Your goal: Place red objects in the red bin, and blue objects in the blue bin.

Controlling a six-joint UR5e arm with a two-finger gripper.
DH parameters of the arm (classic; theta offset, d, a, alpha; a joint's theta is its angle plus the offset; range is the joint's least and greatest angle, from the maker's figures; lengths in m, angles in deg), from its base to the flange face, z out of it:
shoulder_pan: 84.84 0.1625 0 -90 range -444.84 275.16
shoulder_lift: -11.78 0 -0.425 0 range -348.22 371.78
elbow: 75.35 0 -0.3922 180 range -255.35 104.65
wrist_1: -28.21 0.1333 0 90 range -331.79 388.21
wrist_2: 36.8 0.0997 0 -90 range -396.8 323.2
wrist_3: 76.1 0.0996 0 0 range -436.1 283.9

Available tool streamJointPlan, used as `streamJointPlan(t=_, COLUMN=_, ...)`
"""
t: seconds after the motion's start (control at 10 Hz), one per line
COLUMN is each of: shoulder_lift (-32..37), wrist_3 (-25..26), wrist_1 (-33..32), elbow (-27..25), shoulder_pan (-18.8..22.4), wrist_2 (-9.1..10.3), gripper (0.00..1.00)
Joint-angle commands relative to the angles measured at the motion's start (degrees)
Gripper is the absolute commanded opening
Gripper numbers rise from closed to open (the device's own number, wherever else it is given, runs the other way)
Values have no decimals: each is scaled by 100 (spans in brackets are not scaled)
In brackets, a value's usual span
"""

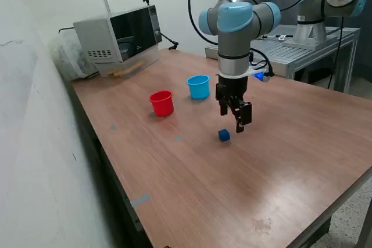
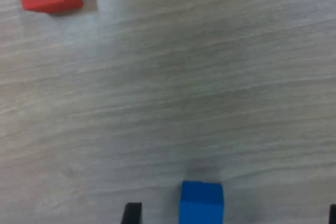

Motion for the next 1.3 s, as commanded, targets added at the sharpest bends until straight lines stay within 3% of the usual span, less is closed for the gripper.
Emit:
streamJointPlan(t=0.0, shoulder_lift=-177, wrist_3=101, wrist_1=3, elbow=-4, shoulder_pan=13, wrist_2=20, gripper=100)
streamJointPlan(t=1.2, shoulder_lift=-441, wrist_3=48, wrist_1=-199, elbow=383, shoulder_pan=-13, wrist_2=20, gripper=100)
